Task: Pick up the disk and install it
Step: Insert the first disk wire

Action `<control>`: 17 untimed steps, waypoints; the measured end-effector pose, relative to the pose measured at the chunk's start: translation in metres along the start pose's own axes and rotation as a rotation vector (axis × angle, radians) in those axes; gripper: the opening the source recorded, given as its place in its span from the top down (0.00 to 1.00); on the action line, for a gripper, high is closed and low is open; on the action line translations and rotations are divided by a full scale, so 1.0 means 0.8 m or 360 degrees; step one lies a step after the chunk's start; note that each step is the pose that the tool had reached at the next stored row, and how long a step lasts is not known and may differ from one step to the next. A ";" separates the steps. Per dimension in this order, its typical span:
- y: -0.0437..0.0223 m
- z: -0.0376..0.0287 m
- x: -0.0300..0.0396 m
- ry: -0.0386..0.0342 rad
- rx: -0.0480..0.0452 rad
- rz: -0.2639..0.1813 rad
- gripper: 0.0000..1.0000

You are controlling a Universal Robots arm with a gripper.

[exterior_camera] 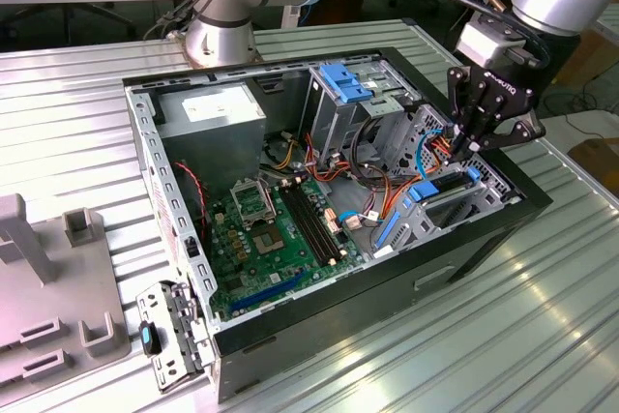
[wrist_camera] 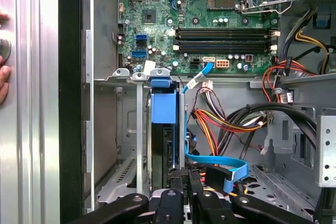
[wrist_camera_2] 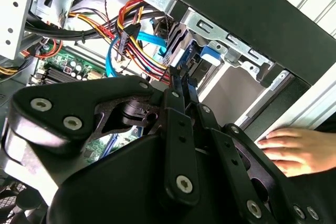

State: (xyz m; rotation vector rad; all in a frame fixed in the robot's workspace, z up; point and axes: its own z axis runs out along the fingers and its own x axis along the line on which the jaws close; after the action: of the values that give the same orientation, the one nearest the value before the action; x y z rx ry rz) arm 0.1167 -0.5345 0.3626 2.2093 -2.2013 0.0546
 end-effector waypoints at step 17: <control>0.0002 0.0073 0.0107 -0.0025 0.0000 -0.0001 0.84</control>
State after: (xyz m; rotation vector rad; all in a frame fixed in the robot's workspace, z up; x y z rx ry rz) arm 0.1166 -0.5433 0.3572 2.2181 -2.2088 0.0373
